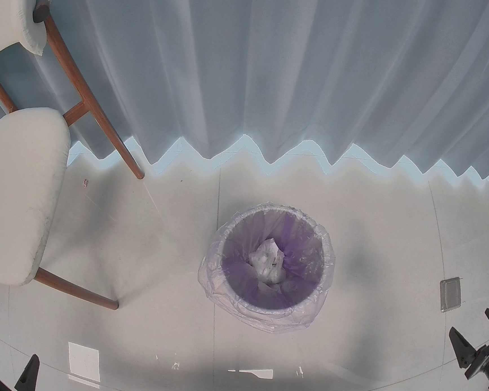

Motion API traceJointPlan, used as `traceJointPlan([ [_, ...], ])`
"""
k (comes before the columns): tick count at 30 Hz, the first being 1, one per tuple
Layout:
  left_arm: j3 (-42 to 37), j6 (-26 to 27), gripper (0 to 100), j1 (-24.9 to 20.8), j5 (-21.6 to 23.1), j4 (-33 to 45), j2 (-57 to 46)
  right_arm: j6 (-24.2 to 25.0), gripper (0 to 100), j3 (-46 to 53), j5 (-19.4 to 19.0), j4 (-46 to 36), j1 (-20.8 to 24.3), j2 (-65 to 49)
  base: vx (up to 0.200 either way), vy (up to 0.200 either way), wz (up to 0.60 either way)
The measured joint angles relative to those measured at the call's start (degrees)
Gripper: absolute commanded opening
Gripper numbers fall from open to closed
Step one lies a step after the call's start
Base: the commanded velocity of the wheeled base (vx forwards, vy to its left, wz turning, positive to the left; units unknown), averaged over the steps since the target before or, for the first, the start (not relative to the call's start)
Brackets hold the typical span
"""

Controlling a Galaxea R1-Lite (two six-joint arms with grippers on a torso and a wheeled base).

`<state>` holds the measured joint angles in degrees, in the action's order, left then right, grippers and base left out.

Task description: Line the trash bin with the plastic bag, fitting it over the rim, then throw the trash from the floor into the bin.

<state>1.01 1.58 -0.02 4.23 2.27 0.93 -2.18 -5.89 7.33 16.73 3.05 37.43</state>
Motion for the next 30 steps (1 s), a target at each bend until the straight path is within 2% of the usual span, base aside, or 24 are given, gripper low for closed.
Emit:
traceJointPlan([
  [9, 0.0, 0.02, 100, 0.0, 0.0, 0.0, 0.0, 0.09, 100, 3.39, -0.38, -11.51, -0.27, -19.38, 0.0, 0.0, 0.0],
  [15, 0.0, 0.0, 100, 0.0, 0.0, 0.02, 0.0, 3.66, 100, 4.66, -2.32, -14.15, -1.73, -30.4, 0.0, 0.0, 0.0],
  [19, 0.0, 0.0, 100, 0.0, 0.0, 0.02, 0.0, 1.63, 100, 4.84, -5.78, -16.73, -2.58, -34.04, 0.0, 0.0, 0.0],
  [24, 0.0, 0.0, 100, 0.0, 0.0, 0.02, 0.0, 4.01, 100, 4.88, -5.96, -16.73, -2.95, -35.91, 0.0, 0.0, 0.0],
  [30, 0.0, -0.04, 100, -0.02, 0.0, 0.02, 0.0, 3.35, 100, 4.88, -5.85, -16.8, -3.07, -36.63, 0.0, 0.0, 0.0],
])
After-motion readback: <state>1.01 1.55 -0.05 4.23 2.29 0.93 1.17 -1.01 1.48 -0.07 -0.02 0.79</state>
